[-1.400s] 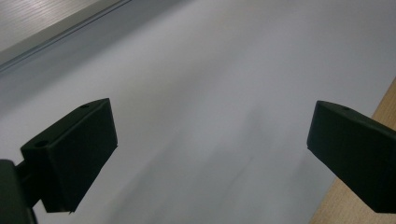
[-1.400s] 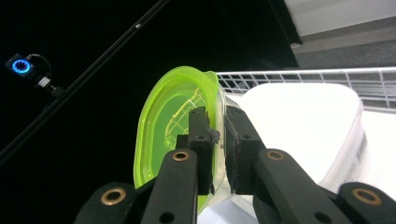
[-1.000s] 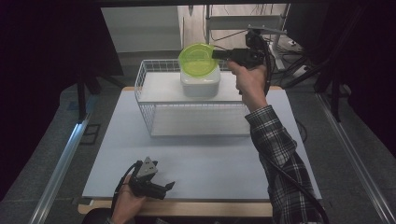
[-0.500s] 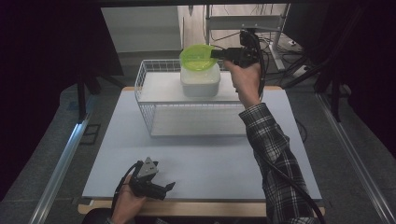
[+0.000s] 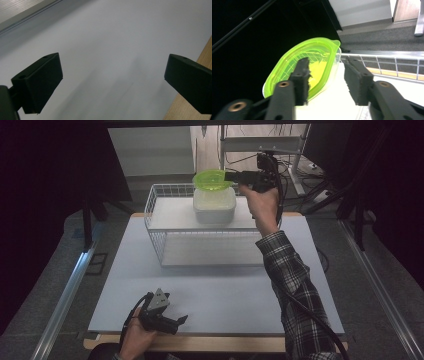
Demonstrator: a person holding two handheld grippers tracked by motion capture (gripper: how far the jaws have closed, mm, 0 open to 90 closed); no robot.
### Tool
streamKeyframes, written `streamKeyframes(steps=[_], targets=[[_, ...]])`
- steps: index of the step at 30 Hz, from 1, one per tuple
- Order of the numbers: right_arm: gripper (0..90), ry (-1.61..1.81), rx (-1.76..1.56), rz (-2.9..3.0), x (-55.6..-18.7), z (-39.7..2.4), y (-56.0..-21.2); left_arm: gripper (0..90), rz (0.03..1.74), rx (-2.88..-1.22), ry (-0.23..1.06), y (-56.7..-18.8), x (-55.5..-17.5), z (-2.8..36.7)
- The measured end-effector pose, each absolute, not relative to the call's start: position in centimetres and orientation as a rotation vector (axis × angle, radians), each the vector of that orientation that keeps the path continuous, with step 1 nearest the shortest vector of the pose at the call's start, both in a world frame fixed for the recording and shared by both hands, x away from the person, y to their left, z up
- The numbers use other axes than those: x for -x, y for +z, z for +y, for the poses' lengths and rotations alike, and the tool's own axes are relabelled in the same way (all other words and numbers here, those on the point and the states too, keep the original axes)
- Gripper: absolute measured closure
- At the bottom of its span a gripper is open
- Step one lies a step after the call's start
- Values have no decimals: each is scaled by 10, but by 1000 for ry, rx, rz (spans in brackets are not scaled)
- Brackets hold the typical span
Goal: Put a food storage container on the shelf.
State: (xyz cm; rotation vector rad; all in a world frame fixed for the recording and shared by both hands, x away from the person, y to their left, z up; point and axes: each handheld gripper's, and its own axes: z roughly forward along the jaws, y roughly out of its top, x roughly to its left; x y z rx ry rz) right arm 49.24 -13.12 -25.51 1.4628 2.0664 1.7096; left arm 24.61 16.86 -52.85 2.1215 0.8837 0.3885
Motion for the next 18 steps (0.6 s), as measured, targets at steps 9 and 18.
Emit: streamKeyframes(steps=[9, 18], targets=[[300, 1758, -1359, 2114, -483, -137, -257, 14, 885, -2121, 388, -529, -246, 168], [188, 1715, -1237, 2164, -463, -139, -265, 14, 888, -2123, 388, -529, -246, 168]])
